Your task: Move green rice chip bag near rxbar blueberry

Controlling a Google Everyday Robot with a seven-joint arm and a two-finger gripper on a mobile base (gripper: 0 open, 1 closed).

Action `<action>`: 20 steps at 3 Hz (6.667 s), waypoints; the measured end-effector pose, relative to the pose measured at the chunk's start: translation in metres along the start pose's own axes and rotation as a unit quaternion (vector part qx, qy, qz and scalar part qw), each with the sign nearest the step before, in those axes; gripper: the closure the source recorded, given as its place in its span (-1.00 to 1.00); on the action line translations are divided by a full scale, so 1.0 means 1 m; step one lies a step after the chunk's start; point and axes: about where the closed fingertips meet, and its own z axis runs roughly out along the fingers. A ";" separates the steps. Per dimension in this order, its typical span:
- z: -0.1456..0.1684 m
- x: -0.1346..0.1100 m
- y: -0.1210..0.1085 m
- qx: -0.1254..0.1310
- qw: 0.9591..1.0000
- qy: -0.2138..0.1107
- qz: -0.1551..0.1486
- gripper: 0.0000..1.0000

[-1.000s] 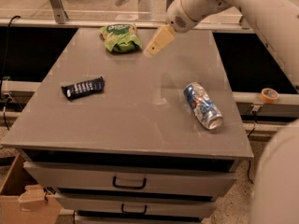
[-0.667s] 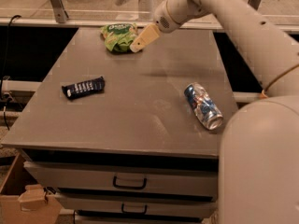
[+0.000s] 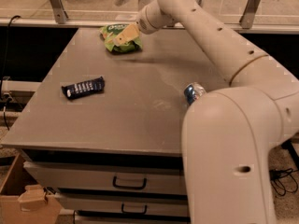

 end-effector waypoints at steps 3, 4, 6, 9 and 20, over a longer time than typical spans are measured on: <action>0.054 0.024 0.010 -0.025 0.996 0.034 0.081 -0.03; 0.045 0.013 0.017 -0.038 0.997 0.025 0.054 0.45; -0.039 -0.024 0.000 0.015 0.997 0.000 -0.072 1.00; -0.037 0.010 0.017 -0.092 0.988 0.006 -0.123 1.00; -0.114 0.074 0.126 -0.318 0.923 0.083 -0.202 -1.00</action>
Offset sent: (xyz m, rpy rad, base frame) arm 0.0297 0.0201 -0.0674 0.0529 0.2217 -0.1261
